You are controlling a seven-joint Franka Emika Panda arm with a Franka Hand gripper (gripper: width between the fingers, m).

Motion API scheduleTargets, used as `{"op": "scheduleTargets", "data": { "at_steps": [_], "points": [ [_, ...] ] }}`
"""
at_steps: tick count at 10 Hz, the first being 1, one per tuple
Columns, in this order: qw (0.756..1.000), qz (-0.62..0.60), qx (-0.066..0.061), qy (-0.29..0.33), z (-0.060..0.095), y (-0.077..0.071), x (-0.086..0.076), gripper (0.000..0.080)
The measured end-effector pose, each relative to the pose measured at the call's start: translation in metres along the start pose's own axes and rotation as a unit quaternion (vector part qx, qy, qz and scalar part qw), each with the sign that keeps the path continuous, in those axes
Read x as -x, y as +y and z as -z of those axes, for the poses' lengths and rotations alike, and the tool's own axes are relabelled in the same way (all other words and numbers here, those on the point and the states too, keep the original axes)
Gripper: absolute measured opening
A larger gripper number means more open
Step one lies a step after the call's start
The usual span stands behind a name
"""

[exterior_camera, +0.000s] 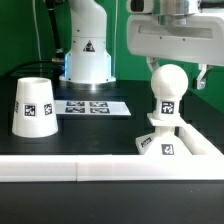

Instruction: Assemble lamp

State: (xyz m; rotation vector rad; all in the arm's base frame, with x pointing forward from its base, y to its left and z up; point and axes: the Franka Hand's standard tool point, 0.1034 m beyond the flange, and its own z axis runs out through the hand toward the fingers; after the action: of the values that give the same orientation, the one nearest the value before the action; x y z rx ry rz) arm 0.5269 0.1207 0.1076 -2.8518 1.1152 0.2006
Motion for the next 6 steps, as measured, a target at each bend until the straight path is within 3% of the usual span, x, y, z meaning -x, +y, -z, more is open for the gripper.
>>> {"op": "scheduleTargets", "data": {
  "at_steps": [4,6],
  "points": [
    [1.0,0.0,0.001,0.0,-0.001,0.003,-0.002,0.0698],
    [1.0,0.014,0.004,0.001,0.0,0.011,-0.011,0.0698]
  ]
}}
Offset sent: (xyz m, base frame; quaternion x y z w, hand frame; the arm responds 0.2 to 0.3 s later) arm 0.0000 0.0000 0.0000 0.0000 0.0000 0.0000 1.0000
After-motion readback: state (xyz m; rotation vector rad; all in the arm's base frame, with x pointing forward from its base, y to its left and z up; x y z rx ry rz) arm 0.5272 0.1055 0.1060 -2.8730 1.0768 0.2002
